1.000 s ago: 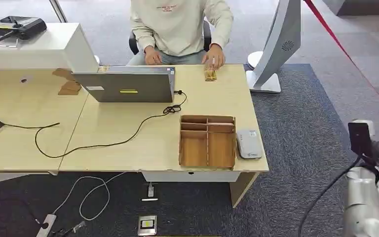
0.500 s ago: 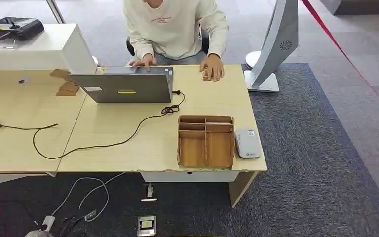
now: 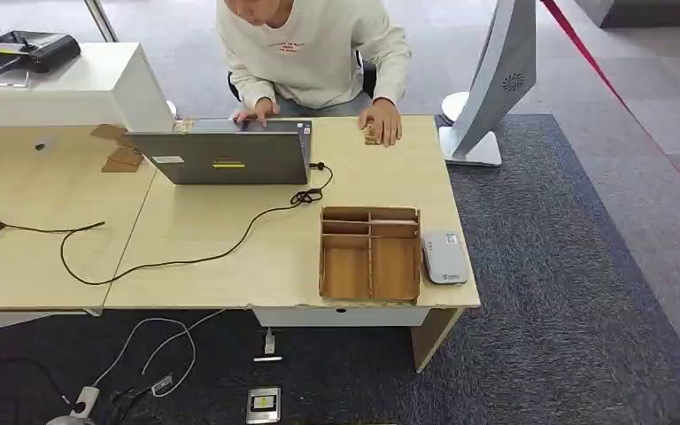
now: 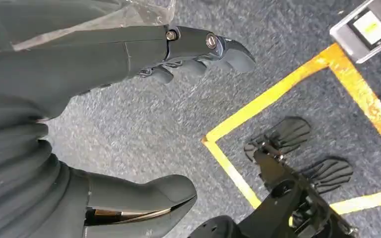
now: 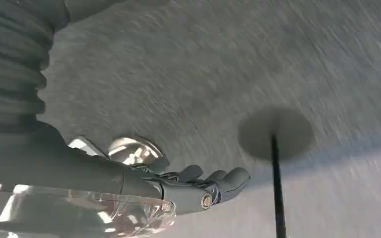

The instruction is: Pass the card to the sensor for recognition and then transmit it.

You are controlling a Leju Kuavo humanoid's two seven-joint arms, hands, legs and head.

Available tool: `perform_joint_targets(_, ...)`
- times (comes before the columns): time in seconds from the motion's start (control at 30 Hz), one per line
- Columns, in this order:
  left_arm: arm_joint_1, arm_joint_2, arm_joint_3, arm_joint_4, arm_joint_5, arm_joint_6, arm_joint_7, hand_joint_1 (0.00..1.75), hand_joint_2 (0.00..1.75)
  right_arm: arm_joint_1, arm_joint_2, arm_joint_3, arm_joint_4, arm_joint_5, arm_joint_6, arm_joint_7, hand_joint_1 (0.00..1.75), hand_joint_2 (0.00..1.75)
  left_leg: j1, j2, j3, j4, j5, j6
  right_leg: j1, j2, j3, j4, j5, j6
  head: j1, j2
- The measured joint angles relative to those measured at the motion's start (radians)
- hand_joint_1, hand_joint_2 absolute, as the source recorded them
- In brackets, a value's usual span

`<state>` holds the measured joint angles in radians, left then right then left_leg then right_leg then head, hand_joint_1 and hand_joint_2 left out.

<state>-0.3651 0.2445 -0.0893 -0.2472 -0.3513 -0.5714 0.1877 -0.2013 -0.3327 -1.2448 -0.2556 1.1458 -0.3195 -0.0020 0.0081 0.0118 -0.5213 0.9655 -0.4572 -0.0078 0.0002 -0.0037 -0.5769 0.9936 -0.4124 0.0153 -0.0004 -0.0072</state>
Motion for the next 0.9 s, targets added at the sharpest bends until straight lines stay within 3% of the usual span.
perform_joint_targets(0.1,0.003,0.005,0.0,0.0,0.003,-0.013,0.004,0.0,1.75,0.006,0.003,0.012,0.016,0.079,0.082,0.03,0.0,1.75,0.0,0.0,0.0,0.0,0.0,0.0,0.0,0.0,0.0,0.0,0.0,0.0,0.0,0.0)
perform_joint_targets(0.33,0.003,0.011,0.0,0.0,0.01,-0.014,0.006,0.0,1.75,0.014,0.013,0.056,0.035,0.159,0.149,0.04,0.0,1.75,0.0,0.0,0.0,0.0,0.0,0.0,0.0,0.0,0.001,0.0,0.0,0.0,0.0,0.0)
perform_joint_targets(0.9,0.008,0.012,0.0,0.0,0.016,-0.013,0.012,0.0,1.75,0.009,0.016,0.131,0.053,0.192,0.162,0.026,0.0,1.75,0.0,0.0,0.0,0.0,0.0,0.0,0.0,0.0,0.001,0.0,0.0,0.0,0.0,0.0)
